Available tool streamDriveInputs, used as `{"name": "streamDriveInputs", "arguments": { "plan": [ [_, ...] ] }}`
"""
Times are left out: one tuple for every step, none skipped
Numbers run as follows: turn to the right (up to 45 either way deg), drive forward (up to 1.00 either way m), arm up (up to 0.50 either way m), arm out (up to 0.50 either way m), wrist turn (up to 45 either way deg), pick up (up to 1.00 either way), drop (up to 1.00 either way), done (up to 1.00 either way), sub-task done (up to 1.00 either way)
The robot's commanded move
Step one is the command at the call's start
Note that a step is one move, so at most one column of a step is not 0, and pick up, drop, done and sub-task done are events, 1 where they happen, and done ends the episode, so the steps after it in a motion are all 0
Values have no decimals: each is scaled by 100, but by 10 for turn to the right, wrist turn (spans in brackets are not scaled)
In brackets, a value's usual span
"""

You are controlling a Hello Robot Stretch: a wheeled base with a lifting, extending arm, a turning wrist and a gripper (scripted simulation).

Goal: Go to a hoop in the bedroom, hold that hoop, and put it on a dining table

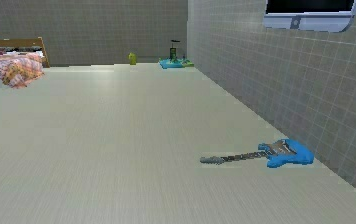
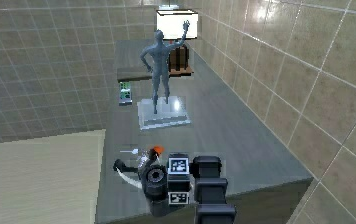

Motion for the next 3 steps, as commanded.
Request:
{"name": "streamDriveInputs", "arguments": {
  "plan": [
    [0,0,0,0,0,100,0,0,0],
    [0,0,10,0,0,0,0,0,0],
    [0,0,2,0,0,0,0,0,0]
  ]
}}
